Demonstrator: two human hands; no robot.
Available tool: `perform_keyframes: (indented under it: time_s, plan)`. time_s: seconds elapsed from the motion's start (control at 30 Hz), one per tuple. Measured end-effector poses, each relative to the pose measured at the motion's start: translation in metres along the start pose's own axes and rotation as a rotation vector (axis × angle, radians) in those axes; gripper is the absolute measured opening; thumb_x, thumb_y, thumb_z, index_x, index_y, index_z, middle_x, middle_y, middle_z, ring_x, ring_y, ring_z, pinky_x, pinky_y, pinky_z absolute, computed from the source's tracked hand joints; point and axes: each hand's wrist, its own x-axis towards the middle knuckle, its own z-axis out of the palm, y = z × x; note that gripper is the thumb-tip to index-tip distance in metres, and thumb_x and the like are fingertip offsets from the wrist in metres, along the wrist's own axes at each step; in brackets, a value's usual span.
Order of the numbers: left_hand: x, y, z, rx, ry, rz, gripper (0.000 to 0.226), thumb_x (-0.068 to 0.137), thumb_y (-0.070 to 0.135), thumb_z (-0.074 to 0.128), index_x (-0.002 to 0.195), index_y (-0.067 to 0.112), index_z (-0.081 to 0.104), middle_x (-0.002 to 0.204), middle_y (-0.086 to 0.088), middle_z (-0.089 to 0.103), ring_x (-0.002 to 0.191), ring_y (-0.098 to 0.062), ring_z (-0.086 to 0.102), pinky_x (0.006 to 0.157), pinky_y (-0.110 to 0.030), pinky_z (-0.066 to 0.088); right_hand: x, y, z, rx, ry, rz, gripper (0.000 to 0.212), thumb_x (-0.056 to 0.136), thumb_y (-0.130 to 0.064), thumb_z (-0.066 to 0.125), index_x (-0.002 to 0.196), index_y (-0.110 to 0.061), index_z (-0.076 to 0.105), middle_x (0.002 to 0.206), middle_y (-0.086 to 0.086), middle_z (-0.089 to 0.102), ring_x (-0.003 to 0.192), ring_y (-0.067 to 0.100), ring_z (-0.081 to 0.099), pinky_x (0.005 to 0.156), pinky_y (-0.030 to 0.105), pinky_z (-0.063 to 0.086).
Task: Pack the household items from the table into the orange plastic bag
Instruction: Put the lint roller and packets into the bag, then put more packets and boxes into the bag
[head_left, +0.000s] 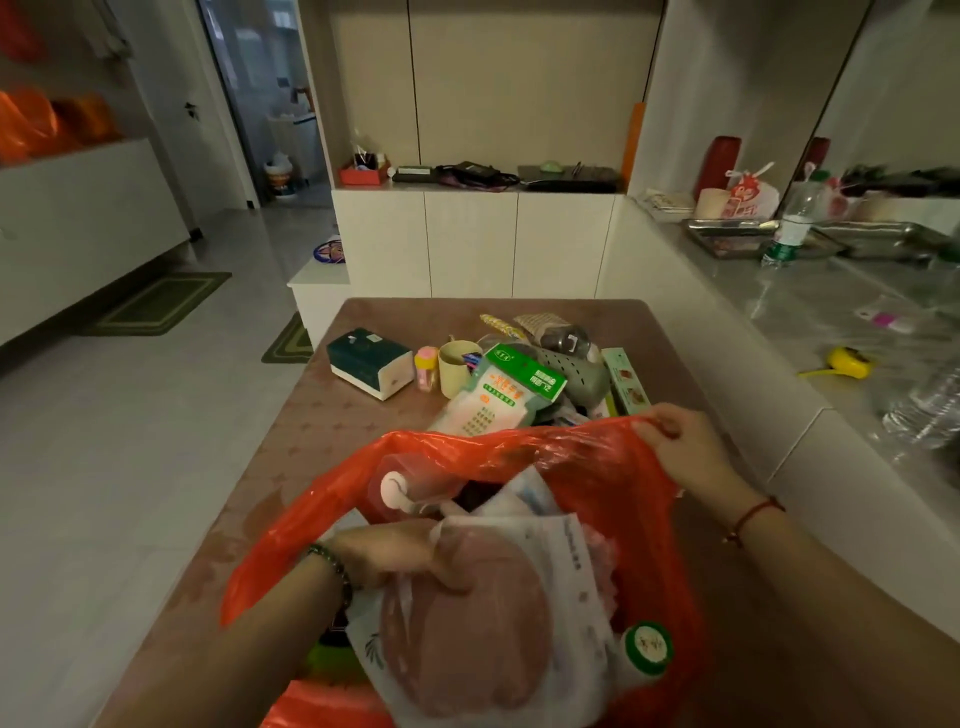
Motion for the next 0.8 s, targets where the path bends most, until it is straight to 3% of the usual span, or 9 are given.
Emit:
perform_keyframes:
  time_s: [0.1,0.27,0.33,0.43,0.53,0.6,0.7,0.73,0.8]
  plan:
    - [0.011,0.001,0.007,-0.08,0.135,-0.032,0.051,0.085,0.004,0.059,0.134,0.004,0.042,0.138,-0.019,0.048,0.114,-0.021,0.052,0.092,-0.027,0.047,-0.009,-0.019,-0.009,0.145,-0.054,-0.051,0.015,0.088,-0.013,0.056,0.084,-0.02,0.068,0.088,-0.004,0.064,0.083,0.011,0.059,0.068,0.021,0.045]
    - [0.029,0.014,0.024,-0.268,0.258,0.092,0.044,0.079,0.018,0.07,0.12,0.008,0.057,0.121,-0.017,0.063,0.109,-0.027,0.061,0.099,-0.044,0.047,-0.024,-0.038,-0.018,0.395,-0.352,0.061,0.015,0.089,-0.014,0.054,0.089,-0.02,0.068,0.091,0.008,0.067,0.068,0.012,0.067,0.055,0.018,0.054]
    - [0.035,0.015,0.033,-0.029,0.306,0.145,0.044,0.081,0.022,0.069,0.12,0.005,0.057,0.122,-0.014,0.063,0.112,-0.024,0.059,0.099,-0.035,0.047,-0.027,-0.037,-0.026,0.427,-0.547,0.124,0.016,0.089,-0.011,0.053,0.099,-0.009,0.066,0.089,0.01,0.069,0.069,0.014,0.069,0.059,0.022,0.056]
    - [0.035,0.015,0.027,0.203,0.312,0.184,0.039,0.081,0.037,0.066,0.105,0.007,0.064,0.103,-0.004,0.068,0.094,-0.016,0.064,0.078,-0.016,0.052,-0.031,-0.026,-0.036,0.272,-0.897,0.077,0.013,0.088,-0.008,0.054,0.093,-0.01,0.065,0.084,-0.002,0.071,0.074,0.009,0.066,0.063,0.019,0.051]
    - [0.029,0.018,-0.001,0.302,0.387,0.232,0.034,0.083,0.04,0.06,0.099,0.011,0.066,0.096,-0.004,0.071,0.087,-0.021,0.067,0.078,-0.033,0.056,-0.028,-0.021,-0.042,0.1,-1.133,0.046,0.014,0.089,-0.011,0.054,0.085,-0.021,0.063,0.072,-0.016,0.068,0.066,-0.004,0.059,0.063,0.012,0.045]
    - [0.025,0.021,-0.026,0.338,0.582,0.297,0.028,0.081,0.038,0.064,0.104,0.023,0.061,0.098,0.006,0.067,0.084,-0.014,0.066,0.076,-0.029,0.057,-0.017,-0.02,-0.049,0.052,-1.176,0.06,0.009,0.086,-0.019,0.057,0.085,-0.023,0.065,0.077,-0.013,0.069,0.07,0.0,0.06,0.068,0.016,0.046]
    - [0.033,0.014,-0.06,0.7,0.867,0.253,0.073,0.074,0.046,0.067,0.136,0.026,0.035,0.136,-0.003,0.042,0.122,-0.021,0.045,0.101,-0.036,0.041,0.009,-0.019,-0.06,0.056,-1.117,0.161,0.016,0.079,-0.03,0.061,0.087,-0.021,0.071,0.086,-0.003,0.07,0.079,0.01,0.064,0.072,0.022,0.05]
    - [0.036,0.011,-0.068,0.757,0.853,0.155,0.079,0.075,0.049,0.064,0.141,0.026,0.027,0.141,-0.004,0.037,0.126,-0.023,0.04,0.105,-0.039,0.038,0.019,-0.019,-0.062,0.025,-1.085,0.157,0.018,0.077,-0.032,0.062,0.089,-0.022,0.072,0.087,-0.003,0.07,0.08,0.01,0.064,0.072,0.022,0.05]
    - [0.042,0.002,-0.08,0.703,0.711,0.012,0.056,0.085,0.046,0.055,0.134,0.023,0.04,0.132,-0.004,0.052,0.116,-0.021,0.051,0.098,-0.039,0.045,0.039,-0.022,-0.06,0.022,-0.991,0.178,0.032,0.071,-0.041,0.065,0.099,-0.026,0.069,0.093,-0.002,0.071,0.084,0.012,0.067,0.072,0.024,0.052]
